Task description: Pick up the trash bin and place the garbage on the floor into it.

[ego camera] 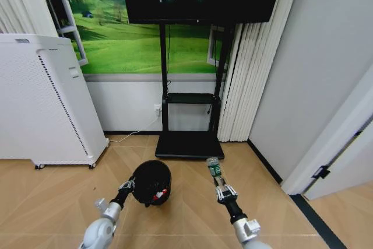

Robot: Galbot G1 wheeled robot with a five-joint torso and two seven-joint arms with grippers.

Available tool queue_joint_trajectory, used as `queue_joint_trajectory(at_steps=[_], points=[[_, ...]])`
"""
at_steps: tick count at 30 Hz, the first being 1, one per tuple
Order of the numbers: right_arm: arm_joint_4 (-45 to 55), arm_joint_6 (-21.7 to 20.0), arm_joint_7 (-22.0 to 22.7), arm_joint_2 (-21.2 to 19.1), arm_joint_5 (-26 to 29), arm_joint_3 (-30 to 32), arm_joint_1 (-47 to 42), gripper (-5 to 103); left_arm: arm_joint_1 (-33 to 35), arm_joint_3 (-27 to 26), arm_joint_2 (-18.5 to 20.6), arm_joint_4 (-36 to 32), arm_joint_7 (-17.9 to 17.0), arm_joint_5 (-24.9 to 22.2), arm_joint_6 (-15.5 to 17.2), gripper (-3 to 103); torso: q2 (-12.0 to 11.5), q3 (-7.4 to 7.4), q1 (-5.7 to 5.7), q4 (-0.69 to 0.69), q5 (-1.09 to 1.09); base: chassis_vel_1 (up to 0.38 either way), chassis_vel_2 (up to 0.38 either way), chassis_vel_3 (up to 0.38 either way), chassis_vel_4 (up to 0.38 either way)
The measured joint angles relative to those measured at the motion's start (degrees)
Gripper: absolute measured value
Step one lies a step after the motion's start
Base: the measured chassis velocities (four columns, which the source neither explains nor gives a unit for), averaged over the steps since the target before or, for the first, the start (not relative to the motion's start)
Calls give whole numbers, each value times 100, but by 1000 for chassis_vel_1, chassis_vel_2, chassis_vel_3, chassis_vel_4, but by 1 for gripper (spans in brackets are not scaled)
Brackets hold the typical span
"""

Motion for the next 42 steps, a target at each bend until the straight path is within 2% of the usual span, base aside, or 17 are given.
queue_joint_trajectory(at_steps=[1, 4, 7, 9, 12, 16, 21, 28, 29, 32, 33, 35, 36, 38, 40, 42], points=[[0, 0, 0, 0, 0, 0, 0, 22, 0, 0, 0, 0, 0, 0, 0, 7, 0, 0, 0, 0, 0, 0, 0, 0, 0], [-80, 176, -105, 72, -362, -319, -120, 22, -101, 508, -23, 15, -103, 37, 72, 7, 0, 0, 0, 1, 0, 0, 0, 0, 0], [-114, 209, -121, 127, -446, -426, -125, 22, -169, 785, -63, 21, -183, 107, 78, 7, 0, 0, 0, 0, 0, 0, 0, 0, 0], [-117, 219, -136, 173, -519, -575, -123, 22, -218, 1220, -75, 21, -251, 239, 78, 7, 0, 0, 0, -1, -1, 0, 0, 0, 0], [-81, 218, -190, 166, -531, -637, -127, 22, -204, 1436, -44, 6, -234, 319, 79, 7, 0, 0, 0, 0, -1, 0, 0, 0, 0], [-103, 327, -334, 202, -661, -642, -112, 22, -101, 1605, 23, -39, -130, 415, 98, 7, 0, 0, 0, 1, 0, 0, 0, 0, 0], [-308, 528, -460, 330, -1096, -853, -77, 22, -131, 1880, 105, -157, 6, 504, 203, 7, 0, 0, 0, 1, -1, 0, 0, 0, 0], [-640, 536, -542, 493, -1206, -1087, -143, 22, -50, 1890, 89, -404, 104, 516, 267, 7, 0, 0, 0, 0, -1, 0, 0, 0, 0], [-700, 537, -567, 541, -1228, -1095, -138, 19, -11, 1875, 111, -439, 147, 533, 271, 7, 0, 0, 0, 0, -1, 0, 0, 0, 0], [-740, 452, -554, 610, -1116, -1149, -114, 35, 124, 1816, 131, -510, 214, 555, 274, 7, 0, 0, 0, 1, -1, 0, 0, 0, 0], [-740, 452, -554, 610, -1116, -1149, -114, 35, 124, 1816, 131, -510, 214, 555, 274, 7, 0, 0, 0, 1, -1, 0, 0, 0, 0], [-757, 410, -533, 623, -1056, -1146, -69, 46, 244, 1758, 122, -548, 270, 591, 274, 7, 0, 0, 0, 1, -1, 0, 0, 0, 0], [-757, 410, -533, 623, -1056, -1146, -69, 46, 244, 1758, 122, -548, 270, 591, 274, 7, 0, 0, 0, 1, -1, 0, 0, 0, 0], [-760, 405, -526, 604, -1022, -1111, -48, 57, 303, 1711, 118, -578, 297, 600, 271, 7, 0, 0, 0, 1, -1, 0, 0, 0, 0], [-760, 403, -521, 589, -998, -1090, -45, 57, 325, 1679, 118, -594, 304, 600, 265, 7, 0, 0, 0, 1, -1, 0, 0, 0, 0], [-742, 402, -514, 573, -968, -1054, -45, 68, 349, 1608, 118, -606, 306, 599, 258, 7, 0, 0, 0, 1, -1, 0, 0, 0, 0]])
